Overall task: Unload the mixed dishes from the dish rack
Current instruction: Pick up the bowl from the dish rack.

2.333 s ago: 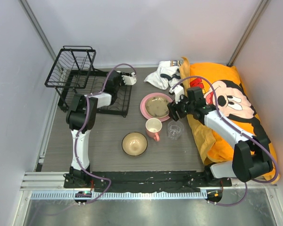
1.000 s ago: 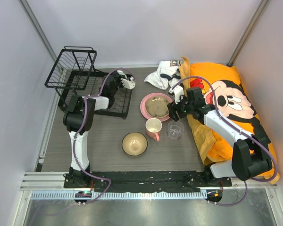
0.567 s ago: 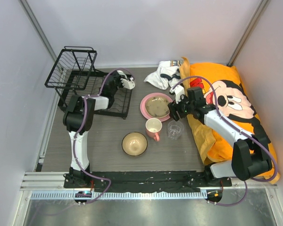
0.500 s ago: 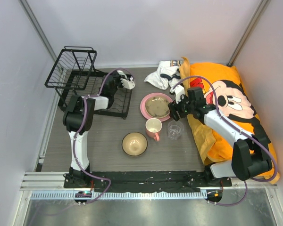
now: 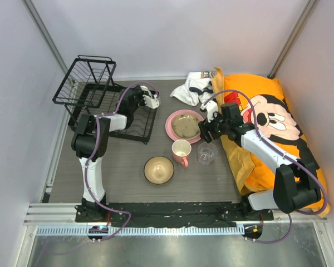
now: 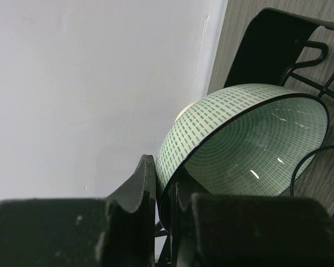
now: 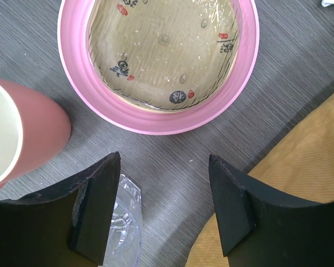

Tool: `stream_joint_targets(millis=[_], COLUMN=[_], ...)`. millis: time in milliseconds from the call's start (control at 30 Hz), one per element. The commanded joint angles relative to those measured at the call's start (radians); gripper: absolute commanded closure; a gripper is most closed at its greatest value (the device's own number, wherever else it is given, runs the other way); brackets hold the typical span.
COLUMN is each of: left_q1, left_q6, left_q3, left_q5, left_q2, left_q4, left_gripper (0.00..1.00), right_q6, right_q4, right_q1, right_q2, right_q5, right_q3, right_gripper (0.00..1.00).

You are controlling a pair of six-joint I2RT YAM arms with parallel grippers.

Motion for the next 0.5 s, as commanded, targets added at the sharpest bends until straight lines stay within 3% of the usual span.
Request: stream_joint_targets(millis=[0, 467], left_q1=[0.000, 0.003], left_q6=[0.052, 0.105], left_q3=[0.057, 0.043], left_q5=[0.026, 0.044], left_q2=[-0.065, 0.052], left_q4=[0.224, 0.465], left_gripper=[1.00, 1.00], right_q6=[-0.010, -0.017], right_q4=[0.016, 0.013], right_q1=[-0.005, -0.005], right_q2=[-0.005, 0.010], right_q5=[0.009, 0.012], right_q3=[0.019, 0.021], right_gripper=[0.31, 0.31])
